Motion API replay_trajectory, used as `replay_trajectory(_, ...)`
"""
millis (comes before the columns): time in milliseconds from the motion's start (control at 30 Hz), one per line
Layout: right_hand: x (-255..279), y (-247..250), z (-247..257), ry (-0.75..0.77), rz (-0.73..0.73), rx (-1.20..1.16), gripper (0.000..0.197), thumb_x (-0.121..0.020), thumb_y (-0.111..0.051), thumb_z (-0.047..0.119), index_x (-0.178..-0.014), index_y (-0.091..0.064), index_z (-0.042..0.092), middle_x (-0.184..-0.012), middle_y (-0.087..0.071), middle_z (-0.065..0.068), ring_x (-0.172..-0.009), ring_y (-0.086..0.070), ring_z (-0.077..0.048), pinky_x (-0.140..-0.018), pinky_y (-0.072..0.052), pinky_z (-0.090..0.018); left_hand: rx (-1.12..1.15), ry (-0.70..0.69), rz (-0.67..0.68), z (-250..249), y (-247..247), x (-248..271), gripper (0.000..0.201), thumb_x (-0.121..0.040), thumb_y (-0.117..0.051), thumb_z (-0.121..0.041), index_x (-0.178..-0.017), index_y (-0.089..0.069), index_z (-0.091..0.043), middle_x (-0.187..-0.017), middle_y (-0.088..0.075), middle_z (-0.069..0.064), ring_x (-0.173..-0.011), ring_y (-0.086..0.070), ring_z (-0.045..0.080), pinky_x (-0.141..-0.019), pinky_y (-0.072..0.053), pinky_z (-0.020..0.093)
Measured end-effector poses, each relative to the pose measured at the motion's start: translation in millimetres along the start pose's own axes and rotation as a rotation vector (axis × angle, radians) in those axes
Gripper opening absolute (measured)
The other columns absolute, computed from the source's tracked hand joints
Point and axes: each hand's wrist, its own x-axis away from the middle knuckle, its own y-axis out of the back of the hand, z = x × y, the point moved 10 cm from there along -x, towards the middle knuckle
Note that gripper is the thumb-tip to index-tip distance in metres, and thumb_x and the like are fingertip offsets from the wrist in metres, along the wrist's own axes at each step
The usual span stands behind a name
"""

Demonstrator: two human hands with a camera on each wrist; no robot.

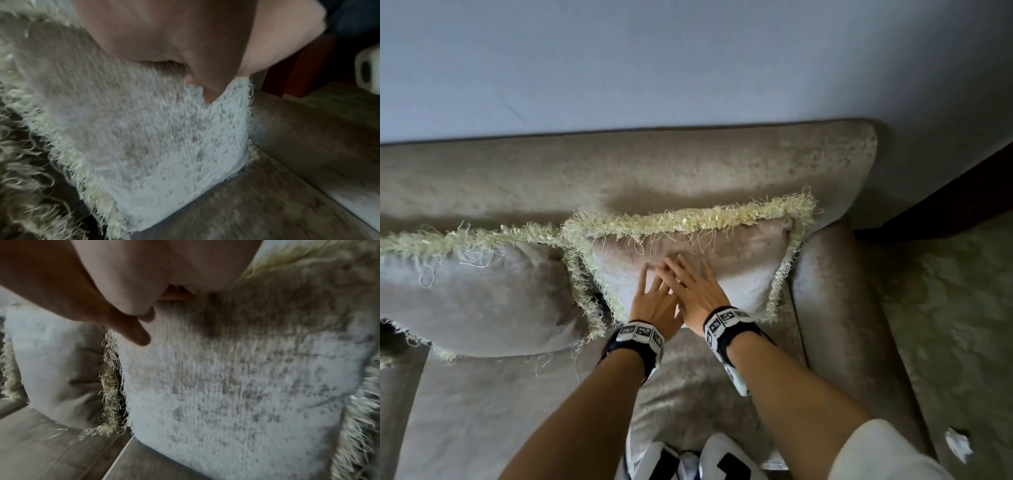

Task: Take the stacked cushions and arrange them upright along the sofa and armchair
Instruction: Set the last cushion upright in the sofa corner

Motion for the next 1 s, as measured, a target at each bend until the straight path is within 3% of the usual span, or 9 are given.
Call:
replay_trajectory(100,-5,-18,-36,-0.096,0.017,0.035,0.094,-0.092,-0.055,0.026,-0.148,0.020,0.037,-0.159,0.024,0.006,-0.148,0.018,-0.018,-0.117,0.011,-0.057,0.004,0.136,0.031,33,-16,3,0.088,-0.087,-0.048,-0.030,-0.151,0.012,-0.029,-0.158,0.022,0.000,-0.146,0.020,0.021,-0.113,0.011,0.060)
replay_trajectory(167,5,-21,-92,-0.299,0.027,0.018,0.082,-0.096,-0.041,0.038,-0.147,0.023,0.038,-0.158,0.026,0.007,-0.147,0.021,-0.018,-0.114,0.007,-0.064,0.068,0.283,0.087,68,-29,4,0.088,-0.089,-0.047,-0.031,-0.149,0.018,-0.031,-0.156,0.029,-0.001,-0.145,0.022,0.024,-0.114,0.011,0.060)
replay_trajectory(333,66,-24,-178,-0.751,0.042,-0.101,0.082,-0.097,-0.036,0.039,-0.151,0.024,0.027,-0.160,0.026,0.004,-0.149,0.016,-0.026,-0.115,0.001,-0.065,0.322,0.662,0.215,121,-56,40,0.091,-0.092,-0.049,-0.039,-0.151,0.016,-0.013,-0.158,0.016,0.019,-0.147,0.009,0.035,-0.118,-0.008,0.055)
replay_trajectory(467,67,-38,-126,-0.733,0.008,-0.170,0.093,-0.096,-0.045,0.042,-0.151,0.023,0.012,-0.157,0.031,-0.010,-0.148,0.018,-0.028,-0.118,-0.006,-0.059,0.301,0.458,0.163,65,-61,33,0.087,-0.095,-0.043,-0.034,-0.148,0.022,-0.010,-0.158,0.018,0.016,-0.148,0.008,0.029,-0.119,-0.011,0.052)
replay_trajectory(567,41,-58,-53,-0.326,0.055,-0.002,0.083,-0.096,-0.044,0.042,-0.155,0.012,0.023,-0.160,0.023,-0.005,-0.146,0.022,-0.031,-0.117,0.008,-0.060,0.206,0.153,0.010,0,-42,15,0.082,-0.094,-0.040,-0.028,-0.147,0.024,-0.022,-0.157,0.020,0.011,-0.146,0.017,0.027,-0.119,-0.002,0.052)
replay_trajectory(667,32,-84,-24,-0.020,0.233,0.226,0.070,-0.096,-0.040,0.047,-0.156,-0.012,0.026,-0.164,0.002,0.001,-0.150,0.013,-0.024,-0.111,0.020,-0.062,0.064,-0.078,0.046,-36,-45,5,0.079,-0.094,-0.039,-0.027,-0.149,0.018,-0.027,-0.157,0.021,-0.002,-0.145,0.021,0.021,-0.117,0.010,0.053)
replay_trajectory(733,32,-91,-52,-0.074,0.272,0.276,0.075,-0.095,-0.039,0.051,-0.156,0.000,0.031,-0.160,0.019,0.005,-0.146,0.023,-0.019,-0.108,0.018,-0.067,0.023,0.023,0.138,-11,-63,1,0.082,-0.093,-0.042,-0.027,-0.149,0.017,-0.027,-0.157,0.022,-0.003,-0.146,0.020,0.021,-0.116,0.010,0.057)
replay_trajectory(833,52,-97,-120,-0.397,0.352,0.137,0.077,-0.095,-0.040,0.047,-0.153,0.010,0.038,-0.155,0.031,0.012,-0.145,0.027,-0.023,-0.106,0.012,-0.074,0.069,0.298,0.313,50,-88,13,0.081,-0.096,-0.040,-0.031,-0.149,0.019,-0.020,-0.160,0.012,0.011,-0.148,0.009,0.029,-0.118,-0.002,0.055)
replay_trajectory(1000,77,-90,-156,-0.652,0.358,-0.197,0.079,-0.094,-0.049,0.029,-0.156,0.000,0.020,-0.162,0.014,0.009,-0.150,0.006,-0.031,-0.118,-0.010,-0.058,0.072,0.367,0.337,78,-73,23,0.076,-0.093,-0.045,-0.033,-0.153,-0.002,-0.015,-0.156,-0.023,0.013,-0.144,-0.020,0.030,-0.116,-0.017,0.054)
